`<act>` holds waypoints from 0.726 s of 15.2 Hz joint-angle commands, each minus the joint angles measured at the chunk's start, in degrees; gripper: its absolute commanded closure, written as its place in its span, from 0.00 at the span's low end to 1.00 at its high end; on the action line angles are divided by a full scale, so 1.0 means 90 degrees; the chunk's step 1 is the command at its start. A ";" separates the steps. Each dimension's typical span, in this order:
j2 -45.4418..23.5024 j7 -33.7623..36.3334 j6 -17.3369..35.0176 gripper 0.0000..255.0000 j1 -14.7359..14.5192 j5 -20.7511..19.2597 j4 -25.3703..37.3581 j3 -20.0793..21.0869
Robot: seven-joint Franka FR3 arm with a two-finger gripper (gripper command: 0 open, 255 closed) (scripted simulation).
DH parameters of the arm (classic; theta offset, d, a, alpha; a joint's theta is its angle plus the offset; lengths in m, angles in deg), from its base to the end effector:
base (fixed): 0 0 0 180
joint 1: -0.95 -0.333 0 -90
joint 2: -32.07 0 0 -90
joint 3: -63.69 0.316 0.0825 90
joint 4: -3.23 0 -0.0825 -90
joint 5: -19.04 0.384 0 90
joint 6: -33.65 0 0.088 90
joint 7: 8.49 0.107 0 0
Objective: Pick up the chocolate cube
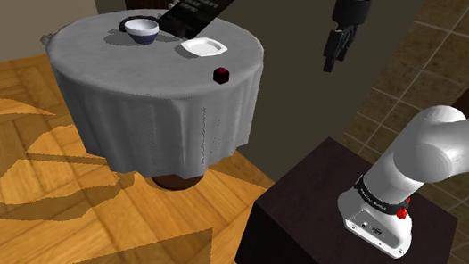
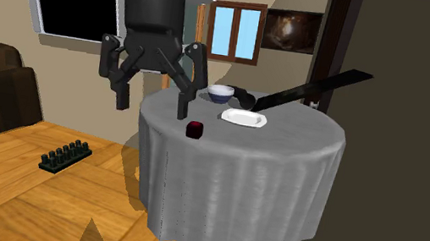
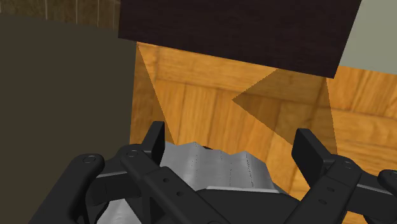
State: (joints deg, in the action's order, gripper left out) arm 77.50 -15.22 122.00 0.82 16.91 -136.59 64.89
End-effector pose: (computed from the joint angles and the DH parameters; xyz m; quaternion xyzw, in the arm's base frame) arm 0.2982 0.0042 0.5508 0.9960 0.0671 -0.0540 0.0233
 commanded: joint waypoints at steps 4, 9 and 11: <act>-0.0770 0.0251 0.0442 0.00 0.0000 0.0105 0.0276 0.0140; -0.2078 0.0651 0.1033 0.00 0.0016 0.0206 0.0912 0.0344; -0.2605 0.0808 0.1215 0.00 0.0024 0.0220 0.1224 0.0414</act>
State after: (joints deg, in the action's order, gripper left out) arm 56.01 -8.75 132.01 1.06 18.75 -126.45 68.25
